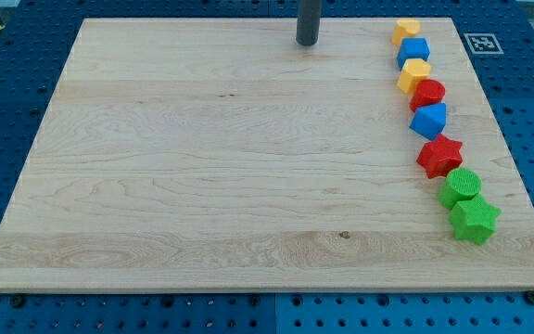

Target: Place the arm to the right of yellow heart

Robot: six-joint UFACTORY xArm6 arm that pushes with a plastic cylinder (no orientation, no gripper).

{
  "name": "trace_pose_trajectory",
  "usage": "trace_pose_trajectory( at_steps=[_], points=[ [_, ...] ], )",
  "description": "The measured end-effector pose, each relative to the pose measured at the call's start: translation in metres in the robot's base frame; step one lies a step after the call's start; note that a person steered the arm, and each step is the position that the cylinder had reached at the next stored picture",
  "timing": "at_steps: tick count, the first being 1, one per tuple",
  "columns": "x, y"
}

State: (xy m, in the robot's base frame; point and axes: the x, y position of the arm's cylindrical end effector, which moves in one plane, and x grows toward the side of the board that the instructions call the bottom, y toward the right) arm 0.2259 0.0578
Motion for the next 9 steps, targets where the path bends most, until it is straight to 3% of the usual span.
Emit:
trace_pose_trajectory(
  at_steps=[1, 4, 5, 6, 7, 9],
  points=[
    [-0.030, 0.028],
    [-0.034, 0.118],
    [-0.030, 0.185],
    [0.017, 0.199],
    [0.034, 0.196],
    [-0.003, 0.201]
  ],
)
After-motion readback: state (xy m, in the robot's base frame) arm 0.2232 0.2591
